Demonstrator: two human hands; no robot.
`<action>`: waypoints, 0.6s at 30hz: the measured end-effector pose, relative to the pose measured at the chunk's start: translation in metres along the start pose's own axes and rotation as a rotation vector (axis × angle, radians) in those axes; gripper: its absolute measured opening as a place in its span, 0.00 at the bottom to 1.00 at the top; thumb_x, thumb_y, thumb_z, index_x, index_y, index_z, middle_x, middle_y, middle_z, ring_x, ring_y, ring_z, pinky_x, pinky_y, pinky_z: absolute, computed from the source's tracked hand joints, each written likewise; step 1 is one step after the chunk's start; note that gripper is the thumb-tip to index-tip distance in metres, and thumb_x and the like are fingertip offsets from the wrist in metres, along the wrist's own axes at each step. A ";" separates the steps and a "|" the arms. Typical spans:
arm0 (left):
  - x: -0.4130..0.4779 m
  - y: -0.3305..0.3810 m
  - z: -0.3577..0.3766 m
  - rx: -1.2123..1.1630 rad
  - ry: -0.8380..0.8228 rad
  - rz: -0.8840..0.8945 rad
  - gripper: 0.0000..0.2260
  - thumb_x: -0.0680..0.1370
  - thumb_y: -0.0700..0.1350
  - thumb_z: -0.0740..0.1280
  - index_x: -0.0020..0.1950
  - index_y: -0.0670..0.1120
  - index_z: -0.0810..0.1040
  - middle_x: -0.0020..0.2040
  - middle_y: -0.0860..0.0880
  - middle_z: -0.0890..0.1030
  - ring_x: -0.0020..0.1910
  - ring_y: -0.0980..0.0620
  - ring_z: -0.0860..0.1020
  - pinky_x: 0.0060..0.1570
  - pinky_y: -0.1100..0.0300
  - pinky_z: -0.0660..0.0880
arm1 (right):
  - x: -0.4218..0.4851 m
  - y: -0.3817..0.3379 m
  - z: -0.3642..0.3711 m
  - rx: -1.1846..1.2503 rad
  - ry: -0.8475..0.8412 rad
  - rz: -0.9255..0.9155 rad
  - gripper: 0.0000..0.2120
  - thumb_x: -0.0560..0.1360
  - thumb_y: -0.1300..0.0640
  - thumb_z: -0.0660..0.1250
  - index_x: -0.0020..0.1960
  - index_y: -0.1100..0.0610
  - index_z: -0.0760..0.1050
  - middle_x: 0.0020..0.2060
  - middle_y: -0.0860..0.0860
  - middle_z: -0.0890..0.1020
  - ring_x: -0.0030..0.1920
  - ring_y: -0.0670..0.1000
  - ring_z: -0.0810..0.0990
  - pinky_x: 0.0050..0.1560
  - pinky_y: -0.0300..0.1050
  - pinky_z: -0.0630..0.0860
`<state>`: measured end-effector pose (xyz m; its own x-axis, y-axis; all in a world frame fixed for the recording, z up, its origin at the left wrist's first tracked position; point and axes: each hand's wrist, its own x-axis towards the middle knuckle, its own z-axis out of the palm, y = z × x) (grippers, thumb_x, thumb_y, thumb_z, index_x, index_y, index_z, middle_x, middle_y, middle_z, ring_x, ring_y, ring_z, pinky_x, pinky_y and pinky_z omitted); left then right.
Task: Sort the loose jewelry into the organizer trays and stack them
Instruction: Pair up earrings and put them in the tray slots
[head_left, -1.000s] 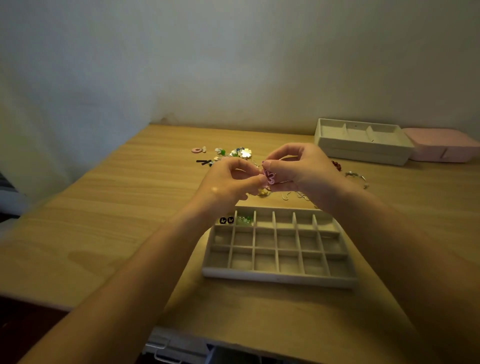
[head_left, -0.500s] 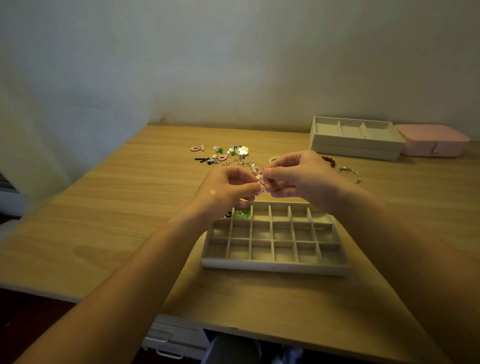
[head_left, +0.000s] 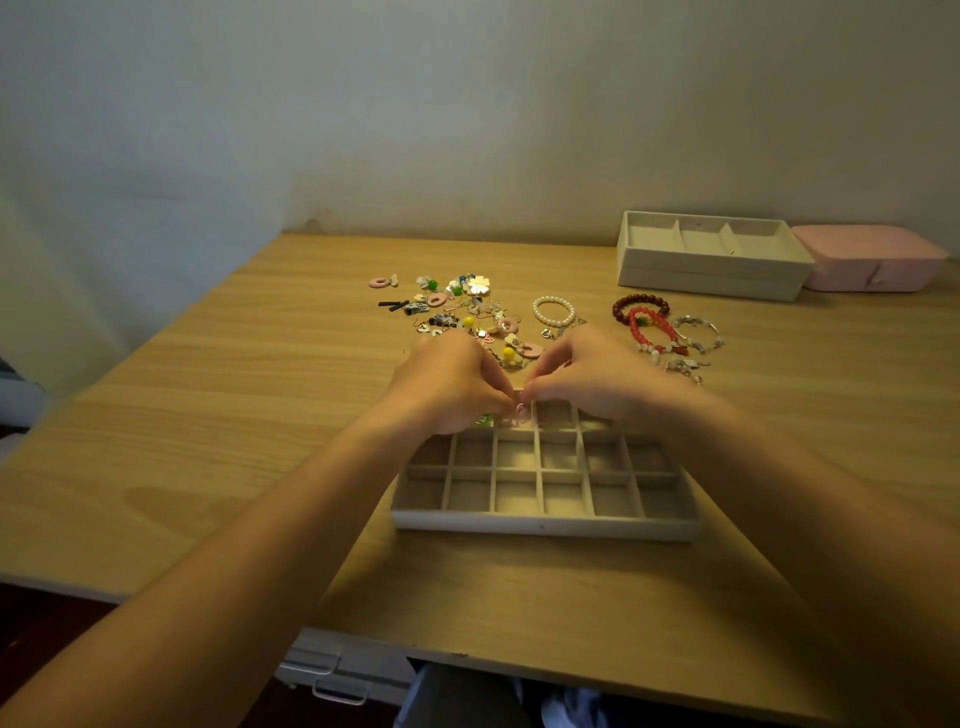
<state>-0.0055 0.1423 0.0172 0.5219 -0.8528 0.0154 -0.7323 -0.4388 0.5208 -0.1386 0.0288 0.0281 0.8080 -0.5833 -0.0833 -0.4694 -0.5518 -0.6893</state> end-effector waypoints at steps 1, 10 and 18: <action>0.000 0.002 0.000 0.057 0.027 -0.006 0.05 0.67 0.57 0.79 0.34 0.62 0.85 0.44 0.57 0.84 0.60 0.49 0.74 0.58 0.48 0.75 | 0.001 0.001 0.002 -0.015 0.003 -0.004 0.03 0.74 0.55 0.76 0.45 0.54 0.87 0.41 0.49 0.85 0.47 0.47 0.81 0.45 0.44 0.79; -0.006 0.006 -0.006 0.268 -0.018 0.123 0.06 0.74 0.58 0.73 0.49 0.62 0.86 0.59 0.52 0.77 0.63 0.45 0.68 0.61 0.49 0.69 | 0.001 -0.001 0.009 -0.224 0.068 -0.121 0.03 0.75 0.55 0.74 0.46 0.50 0.88 0.41 0.43 0.83 0.48 0.44 0.78 0.40 0.35 0.71; -0.007 0.002 -0.012 0.344 -0.138 0.231 0.06 0.78 0.59 0.68 0.50 0.67 0.84 0.56 0.57 0.73 0.59 0.48 0.67 0.59 0.50 0.69 | -0.002 -0.008 0.007 -0.410 0.083 -0.175 0.03 0.74 0.53 0.74 0.47 0.48 0.87 0.47 0.45 0.79 0.56 0.49 0.76 0.55 0.49 0.77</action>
<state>-0.0053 0.1513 0.0284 0.2812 -0.9592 -0.0286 -0.9381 -0.2810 0.2024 -0.1339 0.0384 0.0283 0.8641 -0.4971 0.0789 -0.4443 -0.8269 -0.3447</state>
